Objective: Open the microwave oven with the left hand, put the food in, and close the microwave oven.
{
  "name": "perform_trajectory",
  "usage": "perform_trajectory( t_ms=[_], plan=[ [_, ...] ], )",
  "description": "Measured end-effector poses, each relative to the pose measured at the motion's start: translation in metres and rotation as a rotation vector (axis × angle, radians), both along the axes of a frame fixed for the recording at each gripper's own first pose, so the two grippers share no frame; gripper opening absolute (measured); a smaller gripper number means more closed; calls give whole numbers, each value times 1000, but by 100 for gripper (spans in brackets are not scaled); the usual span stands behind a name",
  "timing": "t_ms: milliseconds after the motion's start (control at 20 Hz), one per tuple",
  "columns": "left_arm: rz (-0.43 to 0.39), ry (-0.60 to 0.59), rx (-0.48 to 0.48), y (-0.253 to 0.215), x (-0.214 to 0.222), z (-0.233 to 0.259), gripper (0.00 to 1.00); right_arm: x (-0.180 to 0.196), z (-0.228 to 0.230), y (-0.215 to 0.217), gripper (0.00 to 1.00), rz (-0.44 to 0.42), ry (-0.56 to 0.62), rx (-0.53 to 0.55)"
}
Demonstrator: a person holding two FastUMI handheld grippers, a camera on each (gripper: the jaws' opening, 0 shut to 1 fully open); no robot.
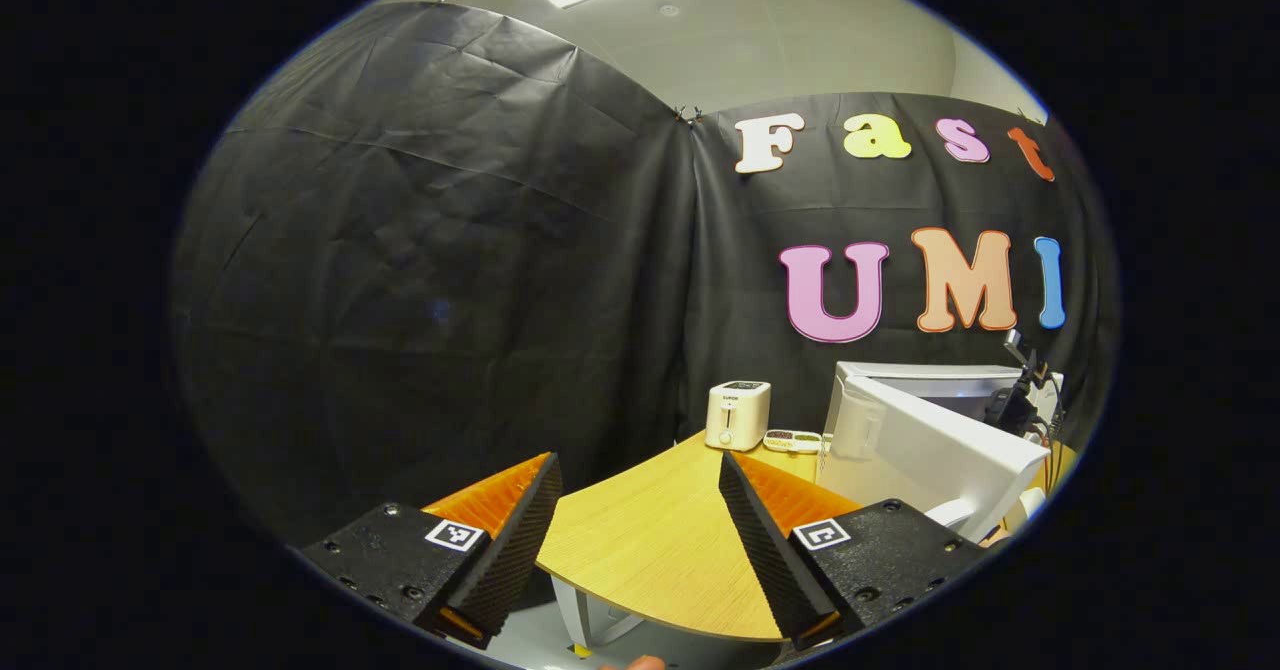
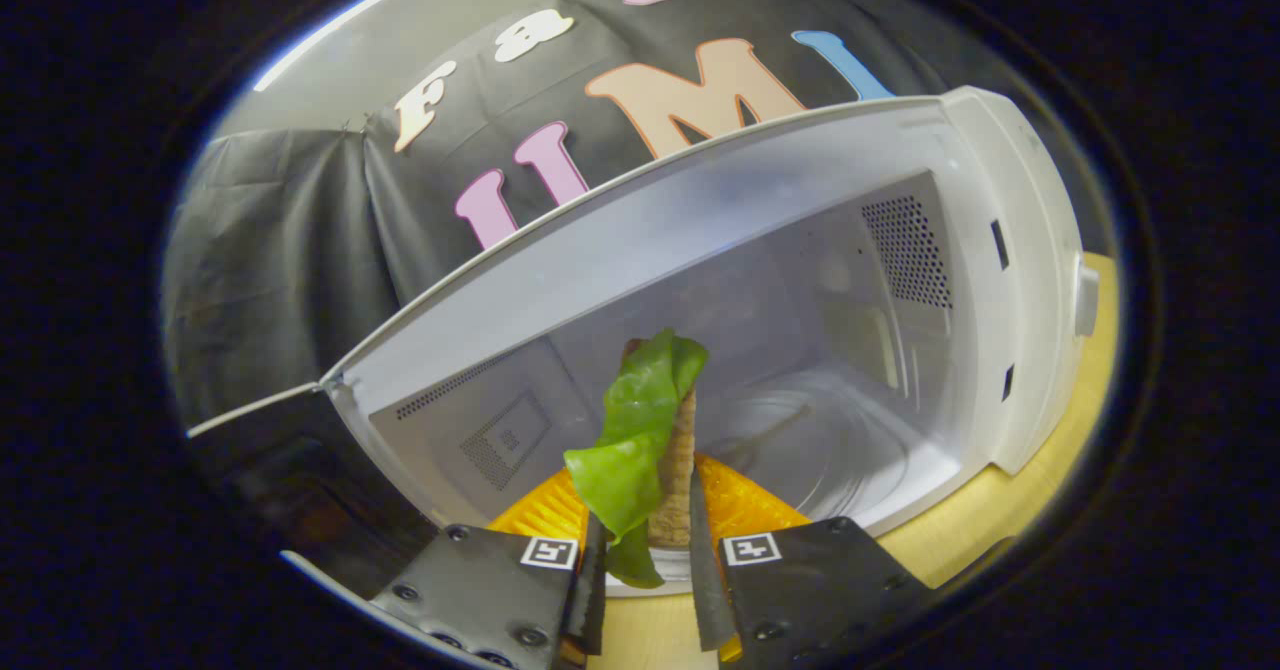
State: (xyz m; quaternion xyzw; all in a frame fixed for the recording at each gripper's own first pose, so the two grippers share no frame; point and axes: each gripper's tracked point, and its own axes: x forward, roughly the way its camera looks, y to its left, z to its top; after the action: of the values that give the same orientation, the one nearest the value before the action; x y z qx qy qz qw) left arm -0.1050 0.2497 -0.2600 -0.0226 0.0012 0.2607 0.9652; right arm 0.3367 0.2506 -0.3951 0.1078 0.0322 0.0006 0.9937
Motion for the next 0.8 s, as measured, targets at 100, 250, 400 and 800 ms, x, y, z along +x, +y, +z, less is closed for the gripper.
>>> perform_trajectory(
  t_ms=[100, 250, 400, 800],
  plan=[
    [-2, -1, -2, 0, 1, -1, 96, 6, -1, -3, 34, -12, 9, -48],
    [-4, -5, -1, 0, 4, 1, 96, 13, -11, -17, 42, -40, 72, -59],
    [-2, -4, 4, 1, 0, 1, 97, 14, -16, -33, 67, -61, 112, -80],
    [-1, -27, 34, 0, -4, 13, 96, 2, 4, -60, 92, -50, 41, -320]
  ],
)
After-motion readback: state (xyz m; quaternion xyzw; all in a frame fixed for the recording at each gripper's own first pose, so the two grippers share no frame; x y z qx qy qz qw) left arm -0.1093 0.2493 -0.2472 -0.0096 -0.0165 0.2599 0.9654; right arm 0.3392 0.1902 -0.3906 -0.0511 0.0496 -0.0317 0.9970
